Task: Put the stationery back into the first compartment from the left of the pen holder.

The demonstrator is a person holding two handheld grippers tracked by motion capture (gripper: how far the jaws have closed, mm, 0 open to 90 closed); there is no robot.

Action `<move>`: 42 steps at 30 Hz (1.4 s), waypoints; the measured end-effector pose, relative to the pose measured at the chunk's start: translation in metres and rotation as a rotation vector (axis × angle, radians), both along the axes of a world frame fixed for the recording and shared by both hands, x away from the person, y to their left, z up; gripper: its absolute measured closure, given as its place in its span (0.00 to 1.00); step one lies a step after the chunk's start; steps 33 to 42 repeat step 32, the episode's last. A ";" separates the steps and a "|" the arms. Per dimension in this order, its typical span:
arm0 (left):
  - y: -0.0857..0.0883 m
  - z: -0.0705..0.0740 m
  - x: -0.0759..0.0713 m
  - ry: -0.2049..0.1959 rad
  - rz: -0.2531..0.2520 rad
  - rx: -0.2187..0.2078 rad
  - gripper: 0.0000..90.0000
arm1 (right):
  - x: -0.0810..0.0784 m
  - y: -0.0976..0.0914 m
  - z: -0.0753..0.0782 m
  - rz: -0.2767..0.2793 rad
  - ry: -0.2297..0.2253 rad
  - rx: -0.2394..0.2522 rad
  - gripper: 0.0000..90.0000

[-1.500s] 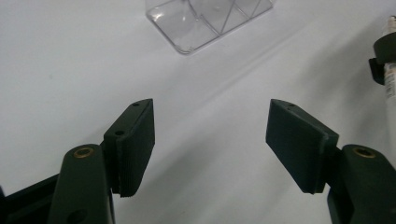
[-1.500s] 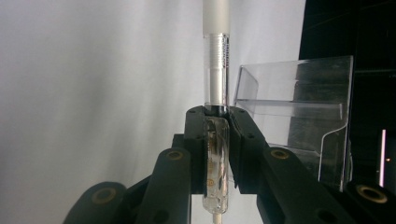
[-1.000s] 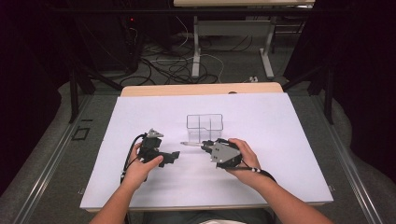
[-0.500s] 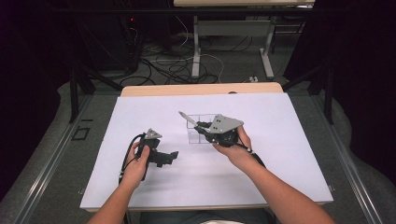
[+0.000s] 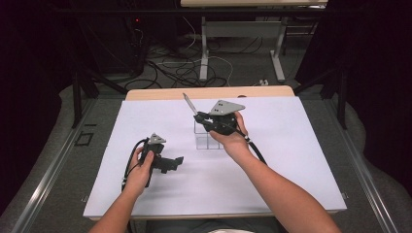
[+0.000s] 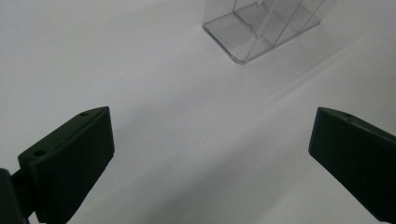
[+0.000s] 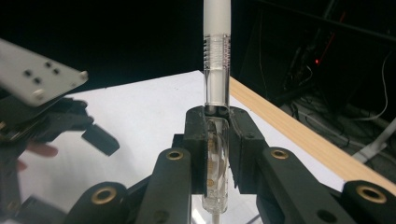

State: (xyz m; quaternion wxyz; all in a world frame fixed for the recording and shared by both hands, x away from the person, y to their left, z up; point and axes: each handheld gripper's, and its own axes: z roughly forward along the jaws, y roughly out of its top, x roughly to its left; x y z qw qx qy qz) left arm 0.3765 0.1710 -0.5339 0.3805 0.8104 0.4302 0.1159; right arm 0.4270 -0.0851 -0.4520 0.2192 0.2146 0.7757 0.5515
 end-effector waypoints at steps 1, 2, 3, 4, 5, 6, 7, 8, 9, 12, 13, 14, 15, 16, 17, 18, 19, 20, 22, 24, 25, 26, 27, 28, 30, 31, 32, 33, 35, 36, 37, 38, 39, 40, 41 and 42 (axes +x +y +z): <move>0.000 0.000 0.000 -0.002 -0.007 0.005 0.00 | 0.003 0.001 -0.002 -0.013 0.023 0.004 0.88; 0.000 0.000 0.000 0.000 -0.007 0.010 0.00 | 0.006 0.003 -0.004 -0.023 0.027 0.020 0.88; 0.000 0.000 0.000 0.000 -0.007 0.012 0.00 | 0.008 0.004 -0.005 -0.029 0.040 0.026 0.88; 0.000 0.000 0.000 -0.001 -0.009 0.009 0.00 | 0.010 0.006 -0.008 -0.043 0.061 0.030 0.88; 0.000 0.000 0.000 -0.001 -0.009 0.012 0.00 | 0.012 0.007 -0.010 -0.049 0.075 0.028 0.88; 0.001 0.000 0.000 -0.004 -0.015 0.015 0.00 | 0.013 0.008 -0.013 -0.059 0.095 0.033 0.88; 0.001 0.000 0.001 -0.008 -0.017 0.023 0.01 | 0.014 0.010 -0.016 -0.066 0.106 0.026 0.88; 0.001 0.000 0.001 -0.007 -0.018 0.023 0.00 | 0.015 0.011 -0.018 -0.073 0.115 0.024 0.88; 0.001 0.000 0.001 -0.005 -0.017 0.023 0.00 | 0.016 0.012 -0.021 -0.085 0.125 0.010 0.88; 0.002 0.000 0.002 -0.010 -0.016 0.018 0.00 | 0.017 0.015 -0.027 -0.109 0.143 0.000 0.88; 0.002 0.000 0.001 -0.010 -0.015 0.014 0.01 | 0.017 0.016 -0.028 -0.124 0.146 -0.016 0.88; 0.002 0.000 0.002 -0.012 -0.016 0.017 0.00 | 0.017 0.016 -0.029 -0.130 0.156 -0.018 0.88; 0.002 0.000 0.002 -0.012 -0.017 0.017 0.00 | 0.018 0.016 -0.030 -0.133 0.161 -0.024 0.88; 0.002 0.000 0.002 -0.009 -0.015 0.020 0.00 | 0.018 0.016 -0.031 -0.143 0.173 -0.034 0.87; 0.002 0.000 0.002 -0.009 -0.014 0.019 0.00 | 0.018 0.016 -0.032 -0.150 0.185 -0.039 0.87; 0.002 0.000 0.002 -0.008 -0.017 0.016 0.00 | 0.018 0.016 -0.033 -0.157 0.188 -0.038 0.87; 0.002 -0.001 0.002 -0.008 -0.016 0.015 0.00 | 0.018 0.015 -0.034 -0.163 0.201 -0.041 0.87; 0.002 0.000 0.002 -0.008 -0.016 0.015 0.00 | 0.018 0.014 -0.034 -0.164 0.211 -0.052 0.86; 0.003 -0.001 0.002 -0.010 -0.016 0.011 0.00 | 0.018 0.013 -0.035 -0.166 0.208 -0.047 0.83; 0.003 0.000 0.002 -0.006 -0.012 0.009 0.00 | 0.015 0.010 -0.035 -0.167 0.219 -0.052 0.79; 0.003 0.000 0.002 -0.010 -0.010 0.008 0.00 | 0.014 0.008 -0.036 -0.165 0.206 -0.050 0.76; 0.004 0.000 0.003 -0.009 -0.008 0.011 0.01 | 0.012 0.005 -0.034 -0.158 0.186 -0.059 0.74; 0.004 0.000 0.003 -0.010 -0.008 0.012 0.00 | 0.009 0.002 -0.033 -0.163 0.169 -0.053 0.72; 0.005 0.000 0.003 -0.010 -0.005 0.012 0.00 | 0.006 -0.001 -0.031 -0.159 0.159 -0.058 0.69; 0.006 0.000 0.003 -0.007 0.001 0.004 0.00 | -0.001 -0.009 -0.028 -0.157 0.112 -0.062 0.62; 0.006 0.000 0.003 0.001 0.012 -0.005 0.00 | -0.004 -0.014 -0.026 -0.153 0.111 -0.068 0.60; 0.006 0.000 0.003 0.005 0.022 -0.016 0.00 | -0.007 -0.018 -0.026 -0.157 0.114 -0.063 0.57; 0.006 0.000 0.003 0.005 0.022 -0.016 0.00 | -0.007 -0.018 -0.026 -0.157 0.114 -0.063 0.57; 0.006 0.000 0.003 0.005 0.022 -0.016 0.00 | -0.007 -0.018 -0.026 -0.157 0.114 -0.063 0.57; 0.006 0.000 0.003 0.005 0.022 -0.016 0.00 | -0.007 -0.018 -0.026 -0.157 0.114 -0.063 0.57; 0.006 0.000 0.003 0.005 0.022 -0.016 0.00 | -0.007 -0.018 -0.026 -0.157 0.114 -0.063 0.57; 0.006 0.000 0.003 0.005 0.022 -0.016 0.00 | -0.007 -0.018 -0.026 -0.157 0.114 -0.063 0.57; 0.006 0.000 0.003 0.005 0.022 -0.016 0.00 | -0.007 -0.018 -0.026 -0.157 0.114 -0.063 0.57; 0.006 0.000 0.003 0.005 0.022 -0.016 0.00 | -0.007 -0.018 -0.026 -0.157 0.114 -0.063 0.57; 0.006 0.000 0.003 0.005 0.022 -0.016 0.00 | -0.007 -0.018 -0.026 -0.157 0.114 -0.063 0.57; 0.006 0.000 0.003 0.005 0.022 -0.016 0.00 | -0.007 -0.018 -0.026 -0.157 0.114 -0.063 0.57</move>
